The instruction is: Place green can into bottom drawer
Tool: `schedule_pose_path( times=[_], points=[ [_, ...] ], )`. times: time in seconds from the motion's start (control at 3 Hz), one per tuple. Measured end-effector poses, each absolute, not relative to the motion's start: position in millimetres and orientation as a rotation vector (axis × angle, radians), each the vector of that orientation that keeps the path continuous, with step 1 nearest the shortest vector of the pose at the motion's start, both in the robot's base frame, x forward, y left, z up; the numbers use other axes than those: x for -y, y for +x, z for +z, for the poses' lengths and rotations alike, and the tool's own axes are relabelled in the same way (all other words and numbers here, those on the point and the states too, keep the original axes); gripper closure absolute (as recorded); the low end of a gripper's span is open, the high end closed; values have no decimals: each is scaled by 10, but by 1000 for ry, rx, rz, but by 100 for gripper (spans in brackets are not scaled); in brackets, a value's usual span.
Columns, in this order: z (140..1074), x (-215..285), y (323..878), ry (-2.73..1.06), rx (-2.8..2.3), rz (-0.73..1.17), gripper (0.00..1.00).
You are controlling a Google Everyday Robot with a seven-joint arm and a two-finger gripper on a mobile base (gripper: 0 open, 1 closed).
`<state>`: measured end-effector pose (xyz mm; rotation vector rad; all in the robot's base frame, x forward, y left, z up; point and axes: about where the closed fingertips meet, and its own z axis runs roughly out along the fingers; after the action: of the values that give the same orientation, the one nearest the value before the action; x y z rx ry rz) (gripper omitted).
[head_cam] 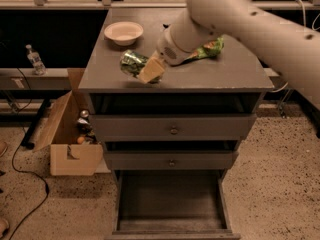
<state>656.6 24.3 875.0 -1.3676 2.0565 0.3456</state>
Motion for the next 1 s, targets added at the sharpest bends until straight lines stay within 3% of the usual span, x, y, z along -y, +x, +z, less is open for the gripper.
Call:
schedule_pose_path(
  times=[0.67, 1.0],
  points=[
    [8303, 529, 5890, -1285, -1970, 570, 100],
    [8334, 511, 5898, -1295, -1969, 551, 100]
  ],
)
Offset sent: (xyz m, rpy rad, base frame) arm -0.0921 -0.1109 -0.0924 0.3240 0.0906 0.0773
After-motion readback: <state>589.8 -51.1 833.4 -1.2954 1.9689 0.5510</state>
